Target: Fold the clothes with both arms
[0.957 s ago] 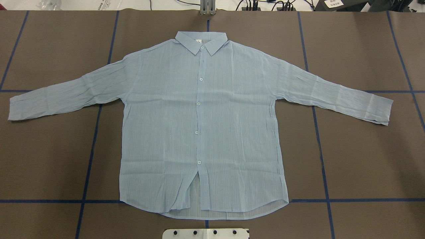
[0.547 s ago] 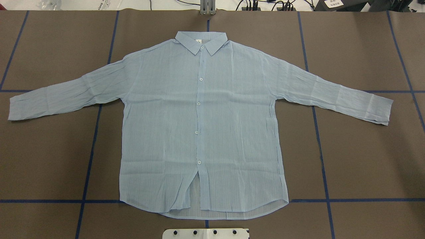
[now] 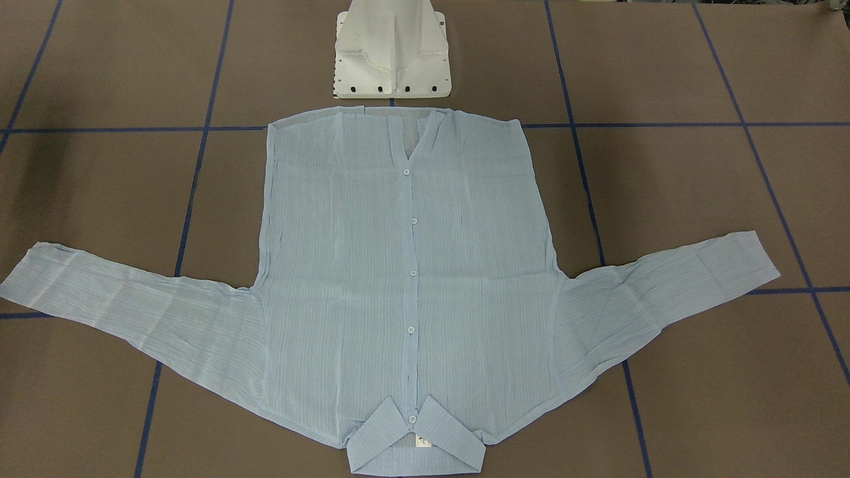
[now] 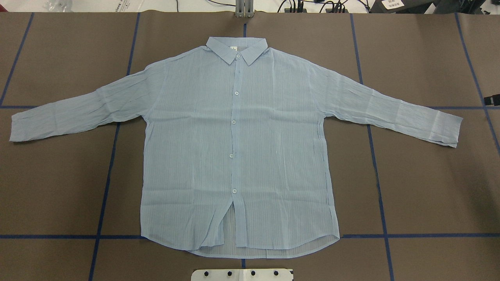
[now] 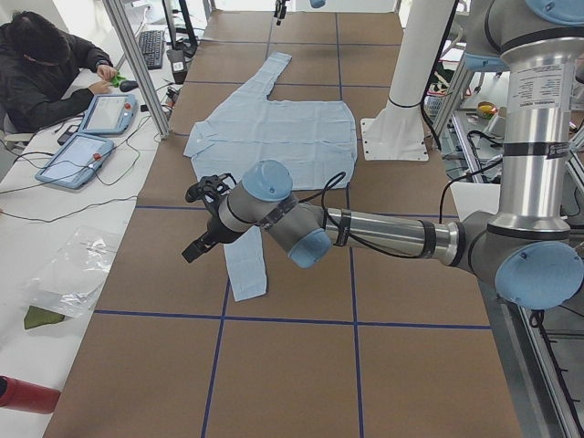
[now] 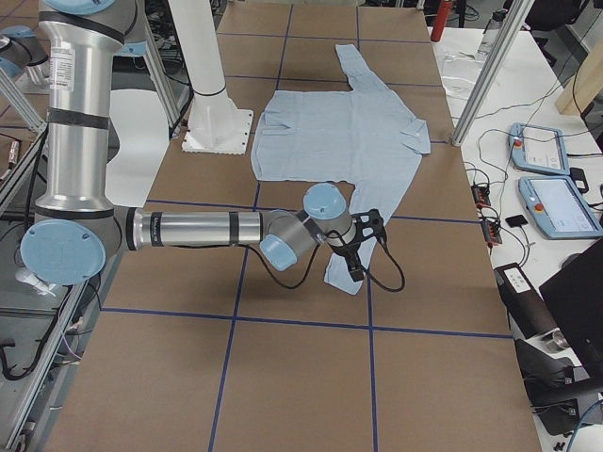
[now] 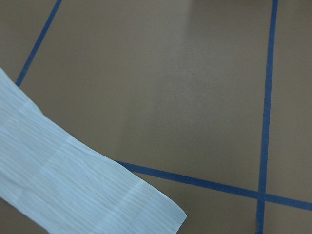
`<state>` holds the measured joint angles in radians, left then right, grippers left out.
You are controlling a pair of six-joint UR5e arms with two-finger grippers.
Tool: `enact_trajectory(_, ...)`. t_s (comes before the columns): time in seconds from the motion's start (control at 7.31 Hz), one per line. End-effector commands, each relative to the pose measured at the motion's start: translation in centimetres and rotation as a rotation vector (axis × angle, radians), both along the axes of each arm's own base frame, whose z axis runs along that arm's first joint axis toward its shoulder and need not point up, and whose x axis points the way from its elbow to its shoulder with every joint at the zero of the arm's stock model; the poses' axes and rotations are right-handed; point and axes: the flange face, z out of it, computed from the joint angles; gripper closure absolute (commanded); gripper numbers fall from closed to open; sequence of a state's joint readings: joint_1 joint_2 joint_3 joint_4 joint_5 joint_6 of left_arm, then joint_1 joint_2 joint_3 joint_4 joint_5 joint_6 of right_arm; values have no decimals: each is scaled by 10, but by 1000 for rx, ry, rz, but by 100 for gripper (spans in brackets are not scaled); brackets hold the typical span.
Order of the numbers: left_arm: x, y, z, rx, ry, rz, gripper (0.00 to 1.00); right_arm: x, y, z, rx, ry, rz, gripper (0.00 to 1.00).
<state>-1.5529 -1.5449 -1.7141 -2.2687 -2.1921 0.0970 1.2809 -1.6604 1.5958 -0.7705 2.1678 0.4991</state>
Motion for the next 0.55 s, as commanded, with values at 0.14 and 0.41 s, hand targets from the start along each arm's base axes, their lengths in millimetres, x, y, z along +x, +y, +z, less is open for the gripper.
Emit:
enact_trajectory(0.14,-1,1,0,1,-1,0,0,-49,-8,59,-8,-71,40,20)
enact_trajectory(0.41,-1,0,0,0,-1,0,0,-63,0,80,-15,-62,20,31)
